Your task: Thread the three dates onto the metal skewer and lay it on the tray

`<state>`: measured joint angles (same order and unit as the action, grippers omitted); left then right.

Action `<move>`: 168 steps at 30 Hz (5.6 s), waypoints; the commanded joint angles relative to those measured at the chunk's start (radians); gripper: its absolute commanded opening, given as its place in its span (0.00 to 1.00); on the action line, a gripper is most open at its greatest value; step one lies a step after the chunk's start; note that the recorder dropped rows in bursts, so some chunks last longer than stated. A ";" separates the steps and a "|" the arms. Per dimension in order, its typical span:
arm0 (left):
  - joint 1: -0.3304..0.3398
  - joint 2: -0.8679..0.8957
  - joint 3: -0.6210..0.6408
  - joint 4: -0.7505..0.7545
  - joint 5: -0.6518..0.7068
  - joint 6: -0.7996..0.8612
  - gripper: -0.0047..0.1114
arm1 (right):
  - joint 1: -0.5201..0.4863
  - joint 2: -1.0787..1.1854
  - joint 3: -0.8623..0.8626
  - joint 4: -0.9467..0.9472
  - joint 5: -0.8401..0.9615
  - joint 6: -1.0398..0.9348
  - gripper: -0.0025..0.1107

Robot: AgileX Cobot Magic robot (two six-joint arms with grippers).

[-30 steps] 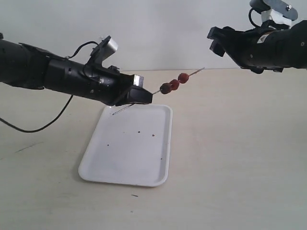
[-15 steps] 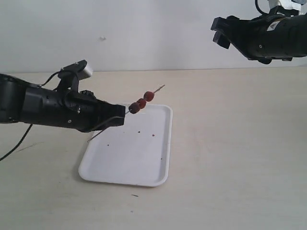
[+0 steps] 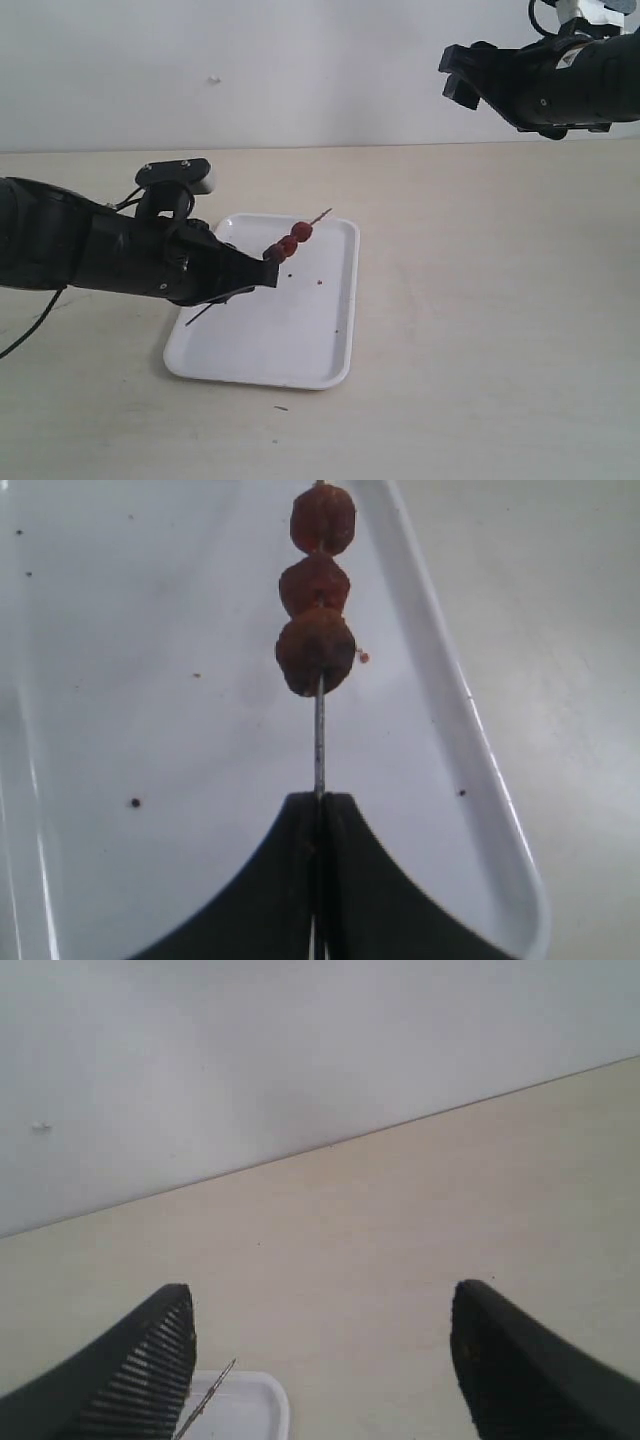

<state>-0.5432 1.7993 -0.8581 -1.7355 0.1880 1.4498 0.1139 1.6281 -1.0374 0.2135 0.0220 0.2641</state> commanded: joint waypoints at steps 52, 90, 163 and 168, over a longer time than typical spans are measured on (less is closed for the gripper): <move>-0.002 -0.338 0.047 0.126 -0.074 -0.007 0.04 | 0.003 -0.101 0.003 -0.015 0.107 -0.205 0.02; -0.002 -1.543 0.733 0.084 -0.283 -0.041 0.04 | 0.323 -1.628 0.961 -0.030 -0.070 -0.340 0.02; 0.172 -1.799 0.764 -0.009 -0.245 0.026 0.04 | -0.271 -1.628 1.037 -0.082 0.303 -0.245 0.02; 0.222 -1.771 0.764 -0.009 -0.214 -0.015 0.04 | -0.271 -1.628 1.037 -0.082 0.303 -0.245 0.02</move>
<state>-0.3350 0.0107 -0.0982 -1.7328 -0.0455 1.4537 -0.1505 0.0052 -0.0040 0.1332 0.3378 0.0193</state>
